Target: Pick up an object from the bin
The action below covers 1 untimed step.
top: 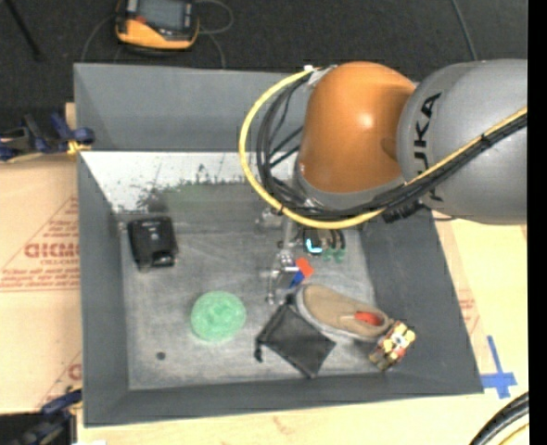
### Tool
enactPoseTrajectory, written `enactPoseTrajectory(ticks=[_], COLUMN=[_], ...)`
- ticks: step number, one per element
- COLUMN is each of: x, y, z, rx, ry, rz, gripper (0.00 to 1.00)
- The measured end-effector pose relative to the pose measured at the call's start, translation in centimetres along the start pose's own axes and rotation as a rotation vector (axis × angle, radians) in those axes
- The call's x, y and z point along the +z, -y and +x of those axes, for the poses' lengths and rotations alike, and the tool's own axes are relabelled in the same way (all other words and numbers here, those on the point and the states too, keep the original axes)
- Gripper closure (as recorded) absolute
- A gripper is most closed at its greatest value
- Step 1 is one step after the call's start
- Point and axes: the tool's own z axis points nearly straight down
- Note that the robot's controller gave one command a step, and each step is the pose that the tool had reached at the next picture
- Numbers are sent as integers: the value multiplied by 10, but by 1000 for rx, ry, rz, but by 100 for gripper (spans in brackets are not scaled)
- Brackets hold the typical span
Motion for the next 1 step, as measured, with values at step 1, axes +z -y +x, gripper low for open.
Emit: enactPoseTrajectory(ticks=[1], x=[-2], y=[0], z=[0], rx=[0], ry=[3], rz=[0], gripper=[0])
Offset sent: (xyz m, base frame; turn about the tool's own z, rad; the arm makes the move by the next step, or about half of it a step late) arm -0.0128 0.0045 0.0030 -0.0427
